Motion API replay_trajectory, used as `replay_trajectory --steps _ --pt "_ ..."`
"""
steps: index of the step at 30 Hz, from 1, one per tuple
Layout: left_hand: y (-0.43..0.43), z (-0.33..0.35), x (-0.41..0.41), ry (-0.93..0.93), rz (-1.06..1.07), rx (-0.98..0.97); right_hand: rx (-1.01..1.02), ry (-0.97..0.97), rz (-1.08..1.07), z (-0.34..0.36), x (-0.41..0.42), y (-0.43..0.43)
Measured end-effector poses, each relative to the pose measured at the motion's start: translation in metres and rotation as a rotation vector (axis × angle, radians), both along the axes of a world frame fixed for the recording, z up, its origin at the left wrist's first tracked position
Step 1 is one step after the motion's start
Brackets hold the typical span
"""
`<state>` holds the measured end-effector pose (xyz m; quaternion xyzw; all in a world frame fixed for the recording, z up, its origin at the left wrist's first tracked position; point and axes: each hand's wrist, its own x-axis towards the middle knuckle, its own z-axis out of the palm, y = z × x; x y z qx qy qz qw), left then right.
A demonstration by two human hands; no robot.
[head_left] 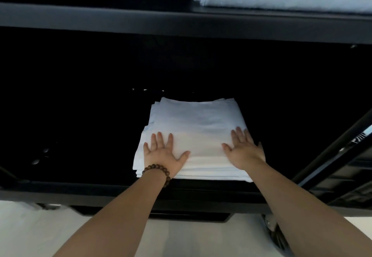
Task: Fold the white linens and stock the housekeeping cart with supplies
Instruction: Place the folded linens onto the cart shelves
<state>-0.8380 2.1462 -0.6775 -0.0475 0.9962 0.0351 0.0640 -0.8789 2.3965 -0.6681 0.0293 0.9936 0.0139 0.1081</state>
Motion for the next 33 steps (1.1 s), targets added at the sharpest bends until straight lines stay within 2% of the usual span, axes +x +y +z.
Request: replay_trajectory --steps 7,12,15,19,21,24,29,33 --pt "-0.016 0.017 0.033 -0.081 -0.016 0.055 -0.109 0.039 -0.138 0.009 0.046 0.015" --pt "-0.013 0.028 0.059 -0.139 -0.05 0.045 -0.029 0.018 -0.145 0.021 0.067 0.01" --pt "-0.005 0.032 0.072 -0.15 -0.082 0.071 -0.042 0.041 0.004 0.026 0.075 -0.011" --pt "0.011 0.027 0.094 -0.132 -0.119 0.102 -0.252 0.049 0.375 0.023 0.084 -0.075" --pt "0.015 0.024 0.102 -0.121 -0.143 0.1 -0.235 -0.001 0.457 0.017 0.085 -0.101" --pt "0.009 0.027 0.107 -0.117 -0.146 0.083 -0.101 0.005 0.344 0.011 0.08 -0.09" --pt "0.001 0.037 0.109 -0.091 -0.107 0.087 0.136 0.019 0.122 0.013 0.093 -0.006" --pt "0.002 0.043 0.113 -0.087 -0.087 0.115 0.04 0.01 0.035 0.026 0.104 0.013"
